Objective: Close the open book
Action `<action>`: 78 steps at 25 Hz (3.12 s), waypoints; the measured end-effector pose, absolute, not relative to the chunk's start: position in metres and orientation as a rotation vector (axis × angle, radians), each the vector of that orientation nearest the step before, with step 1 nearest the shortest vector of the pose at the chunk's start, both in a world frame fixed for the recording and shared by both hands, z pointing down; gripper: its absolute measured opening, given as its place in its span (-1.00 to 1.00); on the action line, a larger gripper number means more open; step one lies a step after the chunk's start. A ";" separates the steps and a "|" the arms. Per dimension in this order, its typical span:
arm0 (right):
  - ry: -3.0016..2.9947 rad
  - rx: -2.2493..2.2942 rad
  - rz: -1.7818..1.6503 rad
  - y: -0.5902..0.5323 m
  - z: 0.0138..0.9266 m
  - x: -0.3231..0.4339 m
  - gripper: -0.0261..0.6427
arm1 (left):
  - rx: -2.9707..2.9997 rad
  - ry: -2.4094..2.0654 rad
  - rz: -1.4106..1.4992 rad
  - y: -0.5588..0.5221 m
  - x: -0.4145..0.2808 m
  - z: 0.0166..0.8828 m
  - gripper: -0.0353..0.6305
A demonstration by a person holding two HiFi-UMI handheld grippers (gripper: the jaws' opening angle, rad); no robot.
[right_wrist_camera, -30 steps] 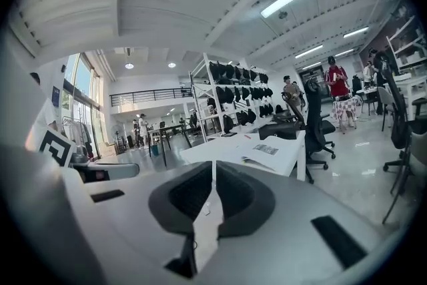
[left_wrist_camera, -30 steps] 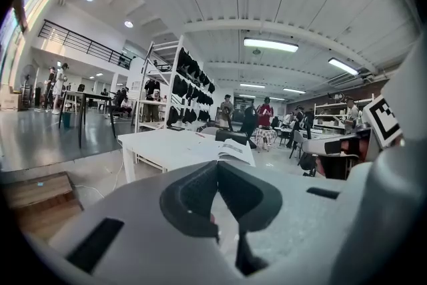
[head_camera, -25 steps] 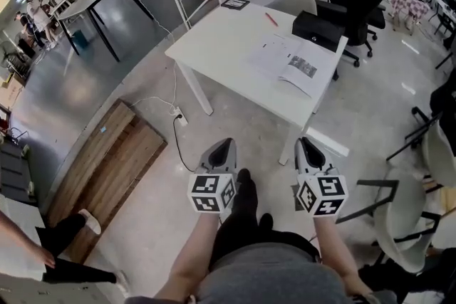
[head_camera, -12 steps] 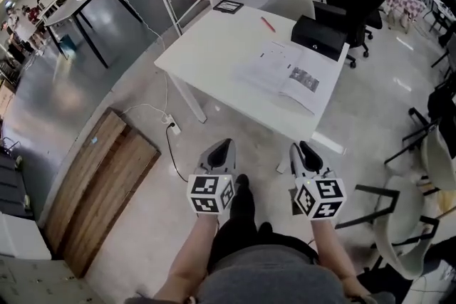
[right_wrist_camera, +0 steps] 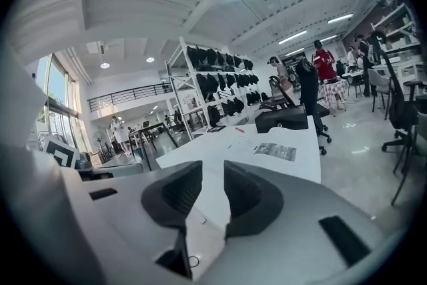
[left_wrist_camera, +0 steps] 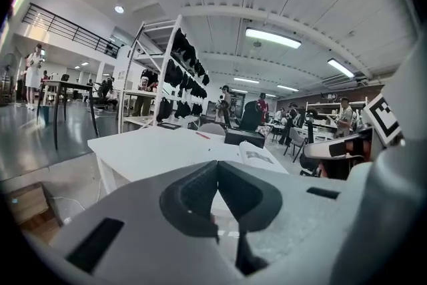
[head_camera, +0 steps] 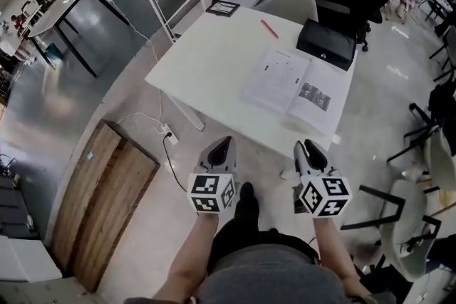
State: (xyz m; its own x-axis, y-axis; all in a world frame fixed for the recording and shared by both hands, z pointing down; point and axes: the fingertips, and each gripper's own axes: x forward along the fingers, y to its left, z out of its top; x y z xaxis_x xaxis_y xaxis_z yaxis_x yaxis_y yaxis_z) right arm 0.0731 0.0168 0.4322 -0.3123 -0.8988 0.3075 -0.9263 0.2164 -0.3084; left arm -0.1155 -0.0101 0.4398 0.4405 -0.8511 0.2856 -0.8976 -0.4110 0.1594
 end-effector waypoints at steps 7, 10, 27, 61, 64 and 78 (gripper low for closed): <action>-2.338 1.928 0.809 -0.027 0.440 0.076 -0.56 | 2.458 -1.407 0.246 -0.074 -0.116 0.443 -0.88; -2.305 1.996 0.866 -0.039 0.443 0.079 -0.53 | 2.487 -1.351 0.258 -0.097 -0.113 0.445 -0.88; -2.013 2.391 1.357 -0.041 0.485 0.120 -0.44 | 2.624 -1.039 0.370 -0.155 -0.050 0.466 -0.88; -1.719 2.495 2.119 -0.049 0.553 0.149 -0.34 | 2.665 -0.780 0.588 -0.173 0.036 0.513 -0.88; -1.710 2.497 2.153 -0.051 0.554 0.152 -0.33 | 2.660 -0.779 0.598 -0.175 0.038 0.515 -0.88; -1.667 2.527 2.189 -0.056 0.563 0.162 -0.49 | 2.609 -0.829 0.647 -0.189 0.031 0.529 -0.88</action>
